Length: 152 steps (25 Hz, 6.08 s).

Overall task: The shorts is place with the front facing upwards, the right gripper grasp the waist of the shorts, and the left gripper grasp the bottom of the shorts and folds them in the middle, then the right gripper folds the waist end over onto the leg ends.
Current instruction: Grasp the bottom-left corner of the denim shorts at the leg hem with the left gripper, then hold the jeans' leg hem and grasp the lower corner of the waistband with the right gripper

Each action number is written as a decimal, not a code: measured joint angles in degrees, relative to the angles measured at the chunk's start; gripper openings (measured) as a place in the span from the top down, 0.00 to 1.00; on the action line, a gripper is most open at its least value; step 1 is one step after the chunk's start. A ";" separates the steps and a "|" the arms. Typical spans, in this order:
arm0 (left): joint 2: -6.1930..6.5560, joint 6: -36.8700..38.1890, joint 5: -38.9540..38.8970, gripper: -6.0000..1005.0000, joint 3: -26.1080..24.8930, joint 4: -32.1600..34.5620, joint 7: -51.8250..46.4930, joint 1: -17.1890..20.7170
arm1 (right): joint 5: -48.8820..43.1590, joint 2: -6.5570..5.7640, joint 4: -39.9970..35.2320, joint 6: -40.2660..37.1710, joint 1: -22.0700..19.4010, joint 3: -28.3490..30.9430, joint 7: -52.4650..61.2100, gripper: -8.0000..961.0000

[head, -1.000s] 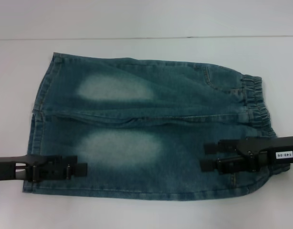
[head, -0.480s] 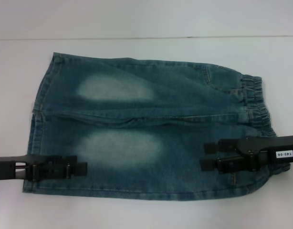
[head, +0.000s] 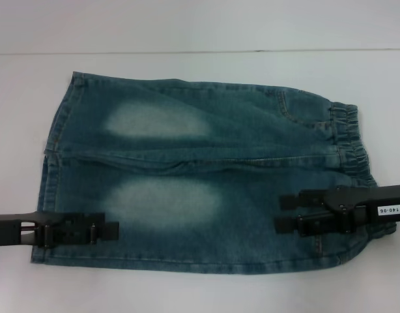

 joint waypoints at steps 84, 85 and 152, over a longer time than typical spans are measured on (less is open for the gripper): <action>2.20 -9.81 23.39 0.08 -0.85 5.08 -22.38 -4.91 | 0.00 0.70 0.00 0.81 0.20 0.00 -0.44 0.02; 2.20 -9.70 23.37 0.08 -0.95 5.08 -22.38 -5.02 | 0.00 0.69 0.00 0.82 0.19 0.00 -0.44 0.02; 2.33 -9.66 17.14 0.97 -1.50 5.00 -19.54 -5.69 | -15.28 -9.17 -15.53 -7.60 7.87 0.25 23.49 0.02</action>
